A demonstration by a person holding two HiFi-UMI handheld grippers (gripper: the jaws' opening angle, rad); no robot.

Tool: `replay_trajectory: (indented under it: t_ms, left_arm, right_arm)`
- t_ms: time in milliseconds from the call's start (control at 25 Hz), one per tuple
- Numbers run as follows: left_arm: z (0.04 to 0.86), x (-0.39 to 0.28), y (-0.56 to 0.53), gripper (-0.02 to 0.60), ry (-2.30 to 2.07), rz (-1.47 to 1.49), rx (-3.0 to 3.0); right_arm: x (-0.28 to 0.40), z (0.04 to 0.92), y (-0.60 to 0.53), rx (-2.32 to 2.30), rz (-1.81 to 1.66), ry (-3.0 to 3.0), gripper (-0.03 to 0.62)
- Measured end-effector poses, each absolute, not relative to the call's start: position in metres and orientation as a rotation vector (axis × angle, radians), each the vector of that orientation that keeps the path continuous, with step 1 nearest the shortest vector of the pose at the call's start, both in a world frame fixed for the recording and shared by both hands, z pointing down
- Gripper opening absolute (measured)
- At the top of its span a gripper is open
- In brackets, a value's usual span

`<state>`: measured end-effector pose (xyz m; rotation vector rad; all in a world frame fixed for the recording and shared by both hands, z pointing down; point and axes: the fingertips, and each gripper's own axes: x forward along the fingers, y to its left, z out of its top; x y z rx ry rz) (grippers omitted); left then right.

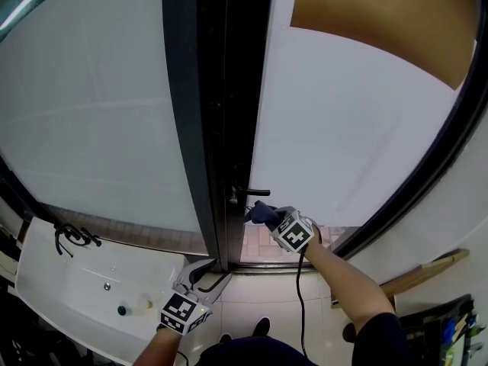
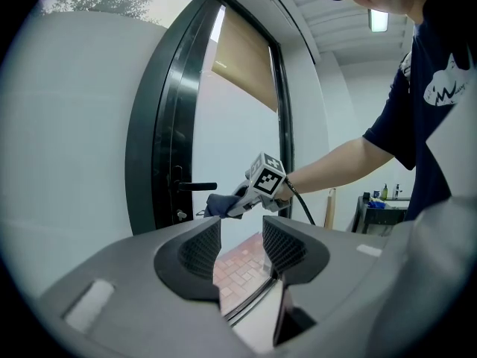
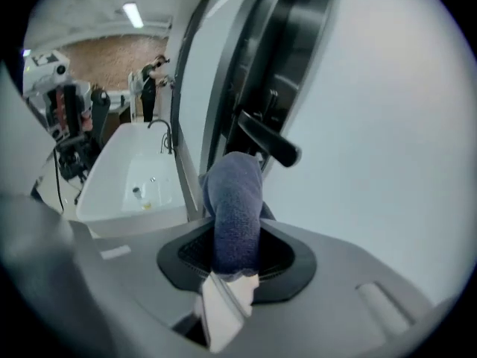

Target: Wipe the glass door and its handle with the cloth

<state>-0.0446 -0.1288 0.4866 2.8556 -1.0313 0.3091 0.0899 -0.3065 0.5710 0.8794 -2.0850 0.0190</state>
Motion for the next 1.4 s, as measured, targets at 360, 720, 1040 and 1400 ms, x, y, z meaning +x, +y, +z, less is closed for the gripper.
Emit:
replay_trajectory:
  t_ms: [360, 720, 1040, 1400]
  left_arm:
    - [0.494, -0.062, -0.125, 0.170, -1.080, 0.332, 2.817]
    - [0.503, -0.077, -0.122, 0.170, -1.143, 0.348, 2.759]
    - [0.512, -0.081, -0.127, 0.170, -1.168, 0.350, 2.725]
    - [0.509, -0.068, -0.133, 0.170, -1.137, 0.336, 2.753]
  right_arm:
    - [0.033, 0.570, -0.334, 0.952, 0.334, -2.293, 0.112]
    - [0.003, 0.561, -0.376, 1.092, 0.484, -2.407, 0.112]
    - [-0.001, 0.564, -0.392, 1.124, 0.516, -2.454, 0.114]
    - [0.015, 0.577, -0.391, 1.098, 0.438, -2.358, 0.114]
